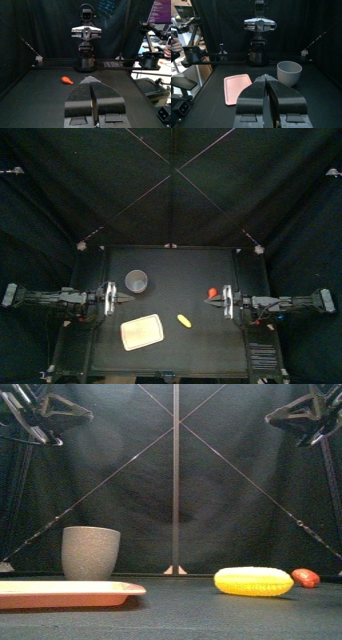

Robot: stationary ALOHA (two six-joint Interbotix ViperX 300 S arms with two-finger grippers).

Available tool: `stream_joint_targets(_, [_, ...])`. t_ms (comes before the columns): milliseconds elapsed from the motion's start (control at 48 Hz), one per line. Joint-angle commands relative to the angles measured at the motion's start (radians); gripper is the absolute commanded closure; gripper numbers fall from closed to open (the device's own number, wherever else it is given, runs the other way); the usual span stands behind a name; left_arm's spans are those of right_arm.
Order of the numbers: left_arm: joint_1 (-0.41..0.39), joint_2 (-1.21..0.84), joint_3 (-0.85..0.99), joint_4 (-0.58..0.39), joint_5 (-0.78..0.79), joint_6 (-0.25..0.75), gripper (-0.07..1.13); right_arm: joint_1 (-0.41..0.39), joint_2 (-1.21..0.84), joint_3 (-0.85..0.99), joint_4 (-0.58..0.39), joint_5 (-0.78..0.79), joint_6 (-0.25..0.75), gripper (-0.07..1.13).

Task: Pick the drumstick then place it in the grey bowl
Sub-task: Pick the drumstick

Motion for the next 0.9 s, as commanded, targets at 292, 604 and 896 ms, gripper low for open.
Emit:
stream_joint_targets(292, [0.092,0.017,-0.020,-0.011,0.005,0.006,1.05,-0.242,0.117,0.002,-0.015,0.360,-0.003,0.96])
stream_joint_targets(604, [0.115,0.018,0.018,-0.005,-0.008,0.008,1.05,-0.261,0.270,-0.121,-0.259,0.844,-0.012,0.96])
stream_joint_targets(896, [0.135,0.018,0.025,0.012,-0.008,0.009,1.05,-0.117,0.391,-0.155,-0.423,0.922,-0.060,0.90])
